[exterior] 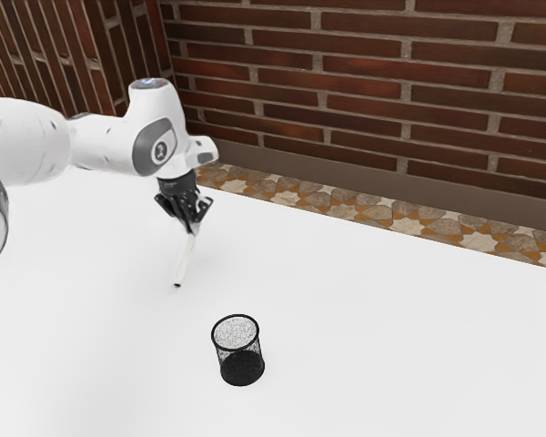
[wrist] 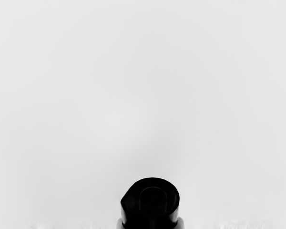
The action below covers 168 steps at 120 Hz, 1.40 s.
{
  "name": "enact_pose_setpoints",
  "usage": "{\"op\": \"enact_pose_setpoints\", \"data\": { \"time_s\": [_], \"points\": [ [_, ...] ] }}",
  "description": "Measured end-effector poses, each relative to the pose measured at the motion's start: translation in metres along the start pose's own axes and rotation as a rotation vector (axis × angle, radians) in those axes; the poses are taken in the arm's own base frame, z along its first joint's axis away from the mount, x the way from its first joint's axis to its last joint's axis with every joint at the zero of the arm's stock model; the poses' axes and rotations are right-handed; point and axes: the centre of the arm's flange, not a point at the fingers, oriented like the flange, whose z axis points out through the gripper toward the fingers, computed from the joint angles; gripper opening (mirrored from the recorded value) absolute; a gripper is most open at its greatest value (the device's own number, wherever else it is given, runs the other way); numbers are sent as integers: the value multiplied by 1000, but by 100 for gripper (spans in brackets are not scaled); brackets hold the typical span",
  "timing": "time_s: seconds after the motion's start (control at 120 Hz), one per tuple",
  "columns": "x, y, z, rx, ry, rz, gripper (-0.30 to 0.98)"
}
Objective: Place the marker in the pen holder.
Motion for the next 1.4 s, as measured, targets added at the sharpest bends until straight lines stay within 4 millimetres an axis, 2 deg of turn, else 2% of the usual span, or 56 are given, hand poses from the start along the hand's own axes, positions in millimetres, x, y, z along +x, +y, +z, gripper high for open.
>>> {"op": "enact_pose_setpoints", "data": {
  "time_s": [0.075,0.158,0.325,0.467,0.692,0.767,0.942,1.067,1.217,1.267,1.3,1.367,1.4],
  "points": [
    [-18,26,-34,-20,30,33,-10],
    [-41,53,-62,-42,50,71,-10],
    [-79,100,-98,-79,77,144,-10],
    [-97,136,-103,-98,71,198,-10],
    [-116,190,-95,-110,43,273,-10],
    [-120,194,-89,-109,30,274,-10],
    [-131,181,-62,-95,-28,243,-10],
    [-142,180,-42,-85,-72,235,-10],
    [-147,181,-36,-91,-90,233,21],
    [-147,179,-44,-95,-83,232,31],
    [-144,178,-59,-100,-69,237,36],
    [-125,178,-110,-112,-20,265,45],
    [-115,175,-141,-117,6,287,48]
  ]
}}
